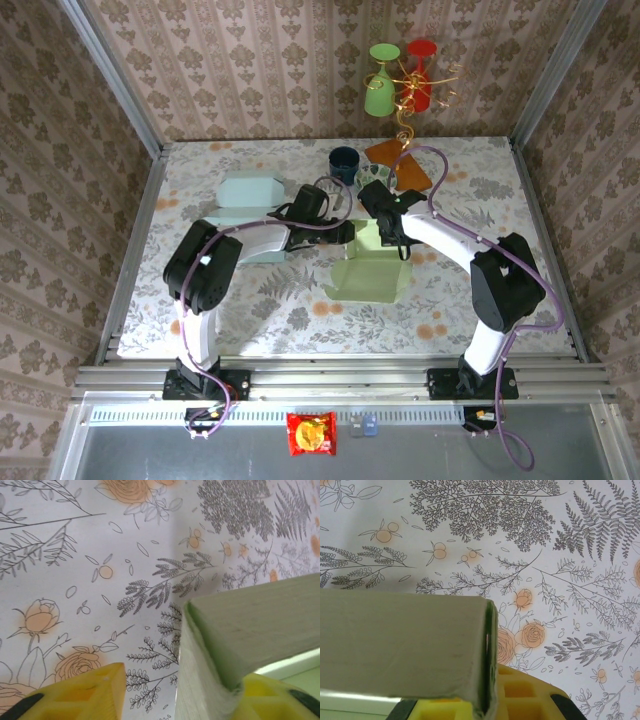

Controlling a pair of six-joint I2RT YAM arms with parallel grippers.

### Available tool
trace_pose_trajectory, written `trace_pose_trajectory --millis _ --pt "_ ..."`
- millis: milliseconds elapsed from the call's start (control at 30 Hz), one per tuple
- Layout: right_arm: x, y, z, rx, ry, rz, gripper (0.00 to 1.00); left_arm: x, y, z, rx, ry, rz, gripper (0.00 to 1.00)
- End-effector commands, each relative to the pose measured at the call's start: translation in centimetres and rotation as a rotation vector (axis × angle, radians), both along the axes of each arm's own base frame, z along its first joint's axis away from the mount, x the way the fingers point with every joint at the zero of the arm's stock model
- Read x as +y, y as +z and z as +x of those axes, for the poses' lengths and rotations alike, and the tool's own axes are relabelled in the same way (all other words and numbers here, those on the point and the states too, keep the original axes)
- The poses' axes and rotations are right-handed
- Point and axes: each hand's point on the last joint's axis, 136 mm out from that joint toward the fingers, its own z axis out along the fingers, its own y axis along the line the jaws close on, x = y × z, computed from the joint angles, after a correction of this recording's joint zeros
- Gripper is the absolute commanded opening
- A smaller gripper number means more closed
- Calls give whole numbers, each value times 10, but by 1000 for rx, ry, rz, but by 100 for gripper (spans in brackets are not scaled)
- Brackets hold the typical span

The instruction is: Fold the paper box

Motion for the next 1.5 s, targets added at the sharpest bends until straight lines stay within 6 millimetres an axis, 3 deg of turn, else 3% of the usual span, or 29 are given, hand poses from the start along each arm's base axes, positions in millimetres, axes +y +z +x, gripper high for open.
trace_pose_trajectory --millis 0,167,367,533,700,767,867,967,1067,1267,1367,1467 --pt "-3 2 -1 16 -12 -9 0 -1 11 10 -43 -8 29 39" --pt "-2 2 -1 14 -11 -5 0 6 5 14 -55 32 95 24" --pt "-1 3 -1 12 -15 6 0 6 -8 6 -50 47 175 17" --pt "0 2 -2 16 -18 9 0 21 -22 5 -28 130 279 0" --pt "1 0 -4 23 -18 18 0 26 -29 2 -12 171 308 1" --pt "1 -1 -4 23 -17 19 0 22 -29 3 -9 163 279 10" --pt "1 0 -4 23 -14 18 0 19 -28 5 -1 152 255 13" --pt "2 0 -4 24 -14 19 0 19 -28 9 -3 148 246 11" --pt "2 0 -5 27 -15 23 0 18 -29 9 -5 135 259 0" --pt "3 -1 -4 33 -25 28 0 18 -30 3 -18 127 308 0" --pt "2 -4 -6 44 -33 27 0 16 -24 2 -22 124 276 18" --pt "0 -7 -7 53 -42 28 0 10 -15 0 -21 102 222 29"
